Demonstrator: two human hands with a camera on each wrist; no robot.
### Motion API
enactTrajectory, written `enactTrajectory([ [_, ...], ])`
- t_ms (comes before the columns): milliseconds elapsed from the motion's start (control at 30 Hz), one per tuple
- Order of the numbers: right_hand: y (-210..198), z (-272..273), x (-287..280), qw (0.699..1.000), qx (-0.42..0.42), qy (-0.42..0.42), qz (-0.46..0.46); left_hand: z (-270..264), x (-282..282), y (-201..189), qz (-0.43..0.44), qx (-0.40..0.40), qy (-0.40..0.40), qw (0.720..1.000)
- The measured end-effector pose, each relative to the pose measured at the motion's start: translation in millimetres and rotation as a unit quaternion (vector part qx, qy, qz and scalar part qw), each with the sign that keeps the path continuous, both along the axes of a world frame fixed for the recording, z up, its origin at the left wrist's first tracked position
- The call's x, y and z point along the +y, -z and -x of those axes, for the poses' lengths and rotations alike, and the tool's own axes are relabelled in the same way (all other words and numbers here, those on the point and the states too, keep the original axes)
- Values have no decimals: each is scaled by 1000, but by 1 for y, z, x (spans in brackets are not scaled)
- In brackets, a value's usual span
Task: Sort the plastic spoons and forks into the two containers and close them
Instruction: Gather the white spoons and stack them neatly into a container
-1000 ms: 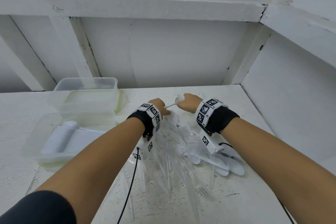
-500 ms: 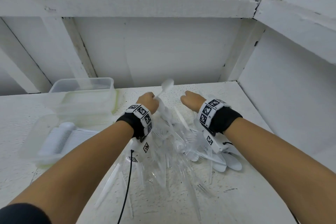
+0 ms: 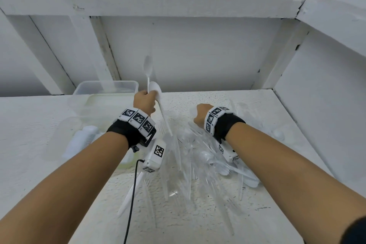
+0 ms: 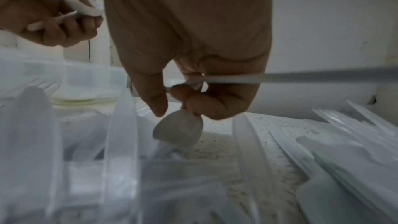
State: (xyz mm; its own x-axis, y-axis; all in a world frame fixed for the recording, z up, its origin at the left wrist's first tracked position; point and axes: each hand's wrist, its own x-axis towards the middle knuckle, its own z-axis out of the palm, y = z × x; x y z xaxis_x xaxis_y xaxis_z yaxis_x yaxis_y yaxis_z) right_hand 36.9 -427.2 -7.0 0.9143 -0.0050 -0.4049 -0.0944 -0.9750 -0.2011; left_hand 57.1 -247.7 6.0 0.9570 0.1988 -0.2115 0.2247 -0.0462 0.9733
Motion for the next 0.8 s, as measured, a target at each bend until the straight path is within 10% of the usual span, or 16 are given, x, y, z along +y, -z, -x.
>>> enactTrajectory([
  [267,-4,-3,-12,1000,19,-7,4,12,-25,-1,49,12,9,999],
  [500,-35,-1,-29,985,-115,64,-109,1,-54,12,-172,24,121,977],
  [800,-8,13,-26,999,-11,9,-46,2,-71,25,-249,82,200,944],
])
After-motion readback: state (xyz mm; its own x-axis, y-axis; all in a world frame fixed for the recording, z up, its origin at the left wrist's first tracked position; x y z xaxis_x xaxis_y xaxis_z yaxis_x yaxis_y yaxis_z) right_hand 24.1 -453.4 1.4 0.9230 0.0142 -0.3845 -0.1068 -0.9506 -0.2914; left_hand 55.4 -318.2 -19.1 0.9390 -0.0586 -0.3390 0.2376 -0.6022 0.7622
